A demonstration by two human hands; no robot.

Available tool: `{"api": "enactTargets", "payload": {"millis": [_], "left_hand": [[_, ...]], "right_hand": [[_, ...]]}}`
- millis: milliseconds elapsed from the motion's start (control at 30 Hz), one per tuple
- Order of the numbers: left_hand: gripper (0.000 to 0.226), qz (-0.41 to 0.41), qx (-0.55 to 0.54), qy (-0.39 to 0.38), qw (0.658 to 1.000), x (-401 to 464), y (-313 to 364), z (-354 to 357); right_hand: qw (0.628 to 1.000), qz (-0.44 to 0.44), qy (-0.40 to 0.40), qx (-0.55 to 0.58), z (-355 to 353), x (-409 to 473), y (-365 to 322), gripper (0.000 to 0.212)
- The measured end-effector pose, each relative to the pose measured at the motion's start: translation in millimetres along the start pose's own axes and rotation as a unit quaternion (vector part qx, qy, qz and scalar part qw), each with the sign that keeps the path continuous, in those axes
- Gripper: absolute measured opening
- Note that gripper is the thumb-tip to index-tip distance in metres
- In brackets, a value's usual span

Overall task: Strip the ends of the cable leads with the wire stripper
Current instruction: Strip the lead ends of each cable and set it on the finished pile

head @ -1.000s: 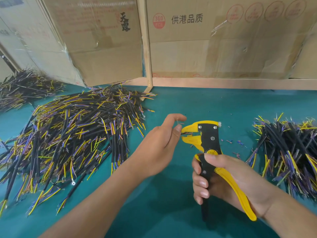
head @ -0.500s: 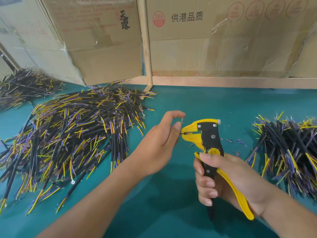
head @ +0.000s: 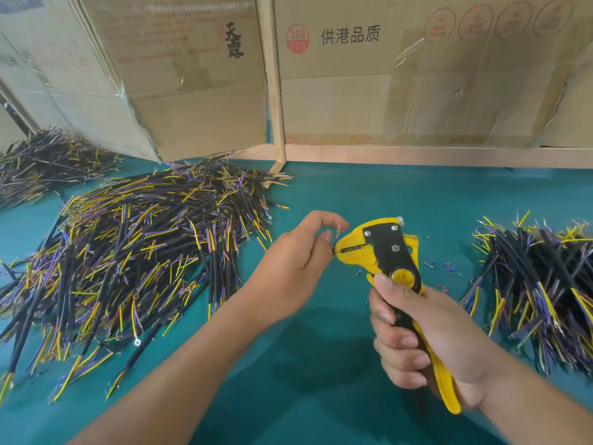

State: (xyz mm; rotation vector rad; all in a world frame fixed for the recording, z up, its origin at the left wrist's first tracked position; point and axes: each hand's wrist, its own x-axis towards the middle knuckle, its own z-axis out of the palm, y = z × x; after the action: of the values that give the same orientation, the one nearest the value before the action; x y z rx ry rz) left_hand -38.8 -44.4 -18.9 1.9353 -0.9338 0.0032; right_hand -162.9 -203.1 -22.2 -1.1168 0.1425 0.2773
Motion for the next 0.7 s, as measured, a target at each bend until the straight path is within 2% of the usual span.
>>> {"api": "enactTargets", "payload": {"millis": [133, 233, 267, 333, 400, 433, 600, 700], "left_hand": [[0.023, -0.013, -0.091, -0.031, 0.995, 1, -2, -8], [0.021, 0.003, -0.093, -0.050, 0.994, 2, -6, -12], [0.022, 0.001, -0.085, -0.035, 0.996, 4, -9, -18], [0.023, -0.023, -0.082, 0.057, 0.995, 11, -19, -40], [0.023, -0.045, -0.129, 0.138, 0.981, 16, -28, -61], [0.023, -0.043, -0.134, 0.152, 0.978, 16, -28, -64], [0.022, -0.016, -0.044, 0.049, 0.998, 10, -16, -24], [0.025, -0.050, -0.070, 0.034, 0.996, 10, -9, -19]], "right_hand": [[1.000, 0.001, -0.018, -0.003, -1, -3, -2, 0.048], [0.999, -0.003, -0.030, -0.010, -1, -5, -2, 0.047], [0.999, -0.012, -0.034, 0.002, -3, -6, -4, 0.049], [0.998, -0.045, -0.027, 0.037, -11, -9, -16, 0.055], [0.997, -0.072, -0.009, 0.041, -18, -13, -28, 0.058], [0.996, -0.075, -0.005, 0.037, -21, -13, -29, 0.057], [0.998, -0.045, -0.040, 0.028, -20, -1, -7, 0.033], [0.998, -0.035, -0.053, 0.027, -31, 8, 0, 0.037]]}}
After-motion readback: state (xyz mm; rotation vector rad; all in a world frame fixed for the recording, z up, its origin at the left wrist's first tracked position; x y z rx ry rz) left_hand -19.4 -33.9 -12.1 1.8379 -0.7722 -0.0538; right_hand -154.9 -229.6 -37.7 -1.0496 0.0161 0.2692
